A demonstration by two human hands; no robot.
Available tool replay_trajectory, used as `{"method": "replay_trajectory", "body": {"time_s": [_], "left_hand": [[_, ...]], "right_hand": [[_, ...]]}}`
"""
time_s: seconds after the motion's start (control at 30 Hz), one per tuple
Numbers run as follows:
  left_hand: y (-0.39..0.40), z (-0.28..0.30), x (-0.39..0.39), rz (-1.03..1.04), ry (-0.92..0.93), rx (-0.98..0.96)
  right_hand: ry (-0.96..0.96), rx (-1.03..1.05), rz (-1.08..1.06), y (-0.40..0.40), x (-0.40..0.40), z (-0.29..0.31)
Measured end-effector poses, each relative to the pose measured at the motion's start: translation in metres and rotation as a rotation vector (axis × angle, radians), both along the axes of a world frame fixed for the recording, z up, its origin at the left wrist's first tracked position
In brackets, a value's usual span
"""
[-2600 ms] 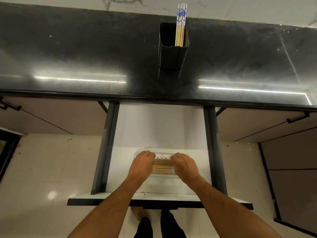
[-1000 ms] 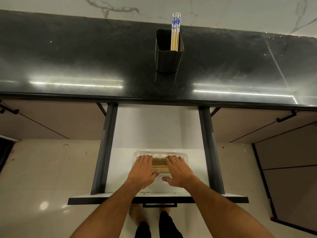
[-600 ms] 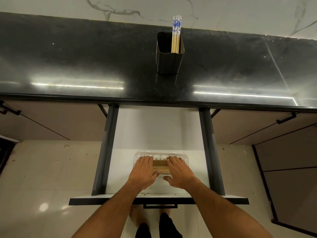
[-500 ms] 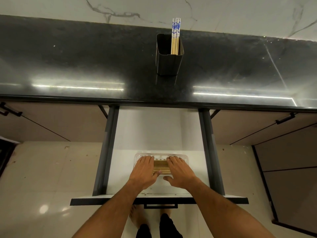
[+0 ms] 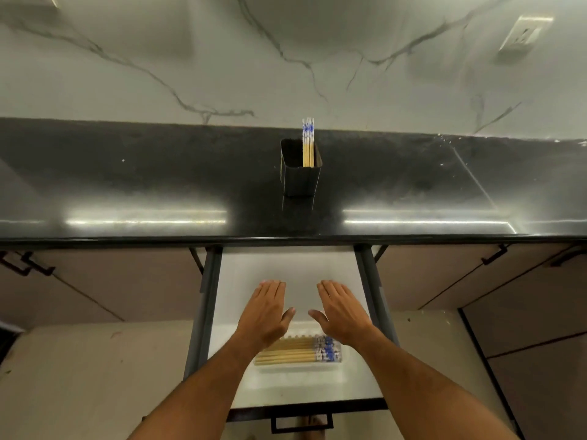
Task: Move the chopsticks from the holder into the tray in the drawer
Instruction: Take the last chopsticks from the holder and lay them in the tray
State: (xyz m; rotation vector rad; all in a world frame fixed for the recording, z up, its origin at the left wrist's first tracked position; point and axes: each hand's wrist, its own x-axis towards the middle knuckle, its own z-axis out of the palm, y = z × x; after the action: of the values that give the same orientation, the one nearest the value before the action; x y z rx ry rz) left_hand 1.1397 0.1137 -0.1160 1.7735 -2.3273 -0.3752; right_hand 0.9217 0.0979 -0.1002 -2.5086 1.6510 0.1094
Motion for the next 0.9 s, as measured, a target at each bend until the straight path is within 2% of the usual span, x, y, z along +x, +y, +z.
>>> {"method": "replay_trajectory", "body": {"time_s": [0.27, 0.53, 0.73, 0.9], "left_hand": [[-0.084, 0.079, 0.008, 0.025, -0.031, -0.206], [-0.190, 0.155, 0.000, 0.046, -0.045, -0.455], [-0.265, 0.184, -0.020, 0.052, 0.025, -0.535], [-0.324, 0.177, -0.038, 0.069, 0.045, -0.480]], "right_hand": [[-0.058, -0.203, -0.087, -0.071, 0.019, 0.081], [-0.090, -0.439, -0.062, -0.169, 0.022, 0.154], [-0.156, -0.481, -0.049, -0.248, 0.021, 0.172], [-0.165, -0.498, 0.000, -0.309, 0.025, 0.166]]}}
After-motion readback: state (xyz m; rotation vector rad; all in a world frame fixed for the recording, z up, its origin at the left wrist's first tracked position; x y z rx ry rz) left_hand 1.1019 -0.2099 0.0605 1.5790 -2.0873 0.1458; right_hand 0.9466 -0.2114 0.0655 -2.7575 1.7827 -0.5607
